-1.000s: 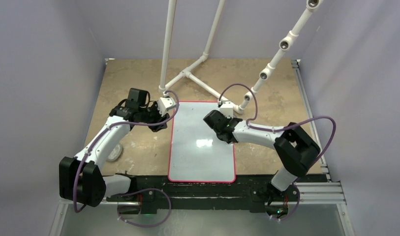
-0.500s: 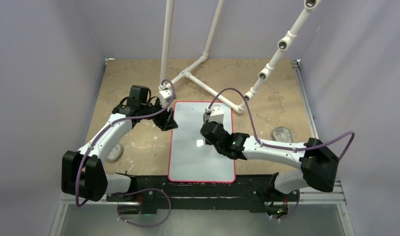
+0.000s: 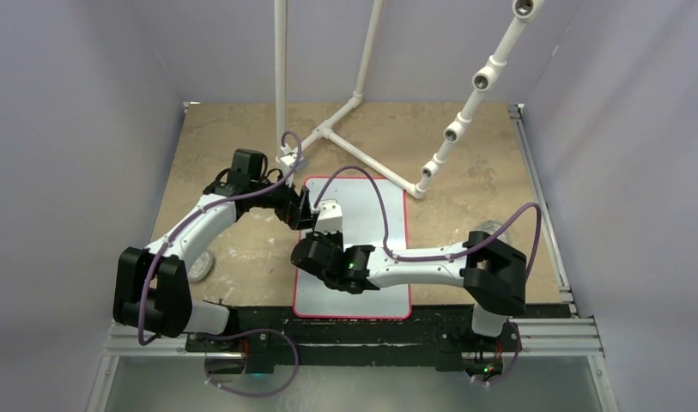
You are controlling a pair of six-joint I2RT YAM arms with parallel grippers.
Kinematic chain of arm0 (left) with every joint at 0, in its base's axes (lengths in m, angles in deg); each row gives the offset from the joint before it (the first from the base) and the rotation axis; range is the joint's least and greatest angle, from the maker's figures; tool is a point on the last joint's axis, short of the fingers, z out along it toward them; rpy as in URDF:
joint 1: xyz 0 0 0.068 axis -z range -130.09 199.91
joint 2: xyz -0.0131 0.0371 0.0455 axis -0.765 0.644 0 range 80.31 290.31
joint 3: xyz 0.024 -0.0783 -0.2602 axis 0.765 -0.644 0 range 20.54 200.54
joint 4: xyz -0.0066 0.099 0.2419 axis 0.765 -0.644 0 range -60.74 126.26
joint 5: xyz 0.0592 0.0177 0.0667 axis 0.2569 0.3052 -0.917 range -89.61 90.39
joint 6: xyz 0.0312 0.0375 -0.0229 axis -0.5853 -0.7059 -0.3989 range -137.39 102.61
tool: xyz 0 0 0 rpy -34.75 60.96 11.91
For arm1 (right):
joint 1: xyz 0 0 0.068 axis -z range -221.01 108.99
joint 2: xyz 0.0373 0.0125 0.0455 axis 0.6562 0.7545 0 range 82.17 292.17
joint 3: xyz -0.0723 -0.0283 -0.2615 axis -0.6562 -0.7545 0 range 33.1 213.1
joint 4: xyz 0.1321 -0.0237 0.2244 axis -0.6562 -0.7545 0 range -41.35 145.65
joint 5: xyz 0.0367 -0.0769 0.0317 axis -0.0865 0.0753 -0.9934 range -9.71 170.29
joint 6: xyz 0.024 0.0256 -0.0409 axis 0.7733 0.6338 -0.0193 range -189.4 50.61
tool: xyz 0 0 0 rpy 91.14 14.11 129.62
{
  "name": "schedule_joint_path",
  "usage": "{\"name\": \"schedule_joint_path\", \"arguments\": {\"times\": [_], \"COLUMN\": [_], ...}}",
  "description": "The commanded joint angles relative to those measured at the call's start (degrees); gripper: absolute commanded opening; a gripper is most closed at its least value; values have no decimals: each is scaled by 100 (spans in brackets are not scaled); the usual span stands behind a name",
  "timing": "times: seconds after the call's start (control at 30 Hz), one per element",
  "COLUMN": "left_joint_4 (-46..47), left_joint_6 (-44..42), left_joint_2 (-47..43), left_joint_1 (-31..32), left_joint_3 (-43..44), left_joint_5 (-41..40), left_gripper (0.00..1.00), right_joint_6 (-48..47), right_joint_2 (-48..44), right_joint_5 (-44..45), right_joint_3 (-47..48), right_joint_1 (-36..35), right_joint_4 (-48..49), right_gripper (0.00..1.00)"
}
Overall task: Erase the whiteboard
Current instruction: Pick up the whiteboard eraser from the center of the board.
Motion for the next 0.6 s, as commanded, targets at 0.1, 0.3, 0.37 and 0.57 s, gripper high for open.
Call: {"name": "schedule_joint_path", "arguments": {"times": [0.1, 0.3, 0.37, 0.57], "left_joint_4": [101, -13, -85, -605], "left_joint_6": [15, -88, -205, -739], "left_joint_2": [-7, 157, 162, 318], "left_joint_1": [-11, -11, -11, -16], "left_joint_3": [-214, -196, -186, 125], "left_joint_5": [96, 164, 117, 159], "left_gripper": [92, 76, 66, 0], "right_joint_6": [487, 370, 377, 355], "right_joint_2": [121, 391, 398, 123], "right_joint_5": [710, 693, 627, 195], "right_joint_3": [714, 1156, 1170, 799], "right_joint_1": [-67, -102, -108, -100], "right_joint_4": [-348, -415, -378, -163], "right_gripper": [0, 0, 0, 3]}}
